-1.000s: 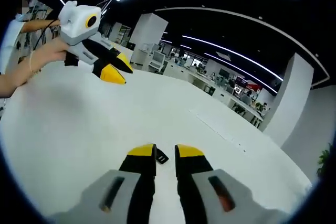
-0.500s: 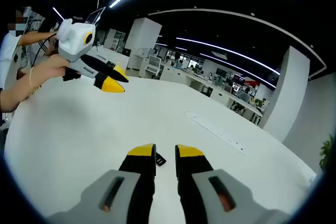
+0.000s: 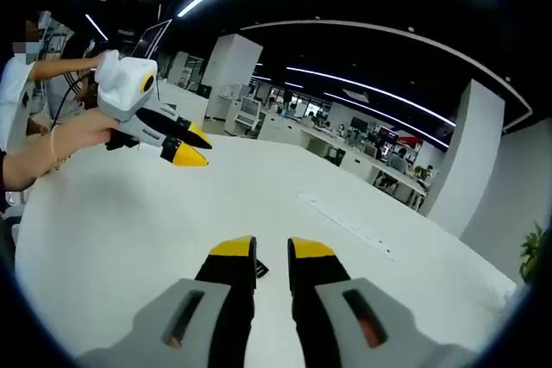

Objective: Snap the two parts of the plastic buckle together until the buckle closes and remains connected.

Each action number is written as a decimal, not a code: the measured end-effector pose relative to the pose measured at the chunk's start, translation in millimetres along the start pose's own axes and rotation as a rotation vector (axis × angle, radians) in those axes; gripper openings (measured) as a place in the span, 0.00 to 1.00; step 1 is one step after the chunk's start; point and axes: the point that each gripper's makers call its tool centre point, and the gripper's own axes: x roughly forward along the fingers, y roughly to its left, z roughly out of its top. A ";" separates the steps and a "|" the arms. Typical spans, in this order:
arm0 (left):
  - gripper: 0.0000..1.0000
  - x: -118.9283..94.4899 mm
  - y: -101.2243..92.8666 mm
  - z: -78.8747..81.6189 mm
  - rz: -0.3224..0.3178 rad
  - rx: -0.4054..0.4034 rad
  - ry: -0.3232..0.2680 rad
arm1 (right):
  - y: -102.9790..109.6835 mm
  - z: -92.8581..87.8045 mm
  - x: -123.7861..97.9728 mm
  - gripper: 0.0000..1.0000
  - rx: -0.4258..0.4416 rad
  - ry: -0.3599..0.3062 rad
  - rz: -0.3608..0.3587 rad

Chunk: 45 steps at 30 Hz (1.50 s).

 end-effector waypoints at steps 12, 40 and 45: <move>0.18 -15.4 14.0 30.1 0.108 -0.046 -0.140 | -4.6 14.1 -15.5 0.15 0.014 -0.014 -0.015; 0.18 -48.1 19.6 48.5 0.083 -0.127 -0.196 | 19.4 36.5 -42.2 0.16 -0.022 -0.064 0.014; 0.18 -65.5 10.1 54.7 0.076 -0.072 -0.197 | 27.7 36.3 -55.8 0.16 -0.025 -0.091 0.018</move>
